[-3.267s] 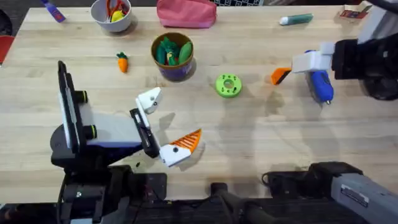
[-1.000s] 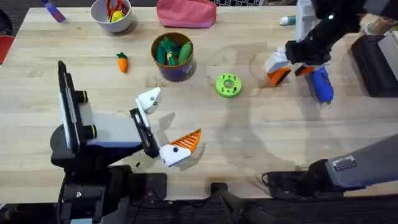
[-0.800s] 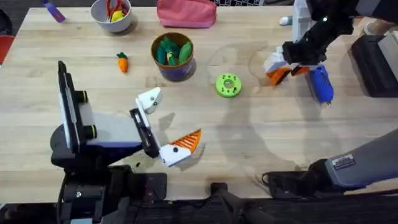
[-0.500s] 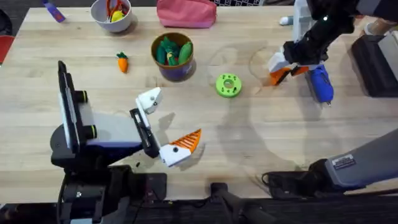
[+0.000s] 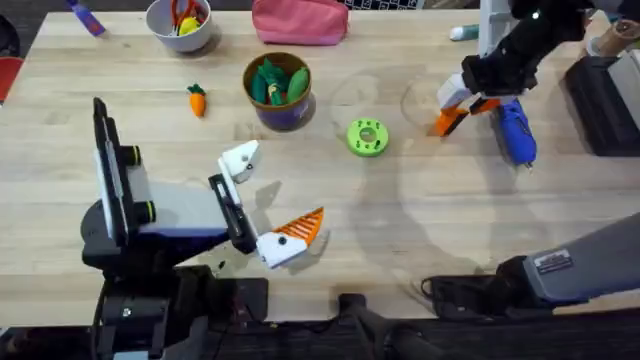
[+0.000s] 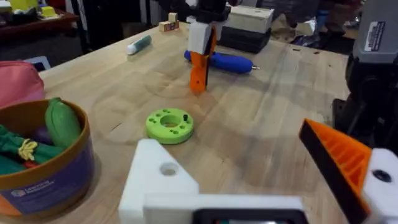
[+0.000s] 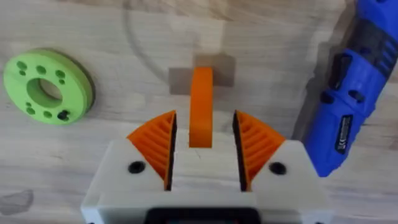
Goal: Pick up the gripper from the table and insert it into the empty holder that is missing its gripper. Then pick up a screw, insert it into the mounting hole, and use the screwdriver to tighten it. Finally, clean up the table by picking up the vegetable and placing it into the bucket.
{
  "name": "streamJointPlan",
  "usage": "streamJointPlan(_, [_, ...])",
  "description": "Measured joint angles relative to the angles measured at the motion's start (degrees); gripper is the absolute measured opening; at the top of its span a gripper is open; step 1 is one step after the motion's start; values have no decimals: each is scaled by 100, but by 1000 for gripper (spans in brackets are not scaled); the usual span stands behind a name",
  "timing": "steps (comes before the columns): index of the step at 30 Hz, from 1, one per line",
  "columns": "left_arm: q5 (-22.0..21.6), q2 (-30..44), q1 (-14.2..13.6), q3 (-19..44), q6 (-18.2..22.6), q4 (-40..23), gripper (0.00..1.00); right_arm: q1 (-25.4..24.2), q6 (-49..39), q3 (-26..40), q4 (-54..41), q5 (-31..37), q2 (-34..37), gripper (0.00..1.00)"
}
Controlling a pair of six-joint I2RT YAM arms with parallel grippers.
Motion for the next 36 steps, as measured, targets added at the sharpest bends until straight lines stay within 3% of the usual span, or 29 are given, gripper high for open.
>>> streamJointPlan(11, [0, 2, 0, 0, 0, 0, 986, 0, 44, 0, -82, 0, 0, 483])
streamJointPlan(17, [0, 0, 0, 0, 0, 0, 985, 0, 43, 0, -83, 0, 4, 394])
streamJointPlan(19, [0, 0, 0, 0, 0, 0, 985, 0, 46, 0, -78, 1, 7, 295])
streamJointPlan(21, [0, 0, 0, 0, -2, 0, 986, 0, 53, 0, -74, 0, 7, 85])
streamJointPlan(22, [0, 2, 0, 0, 0, 0, 987, 0, 79, 0, -64, 2, 6, 25])
streamJointPlan(36, [0, 1, 0, 0, -2, 0, 986, 0, 109, 52, -257, -7, 4, 10])
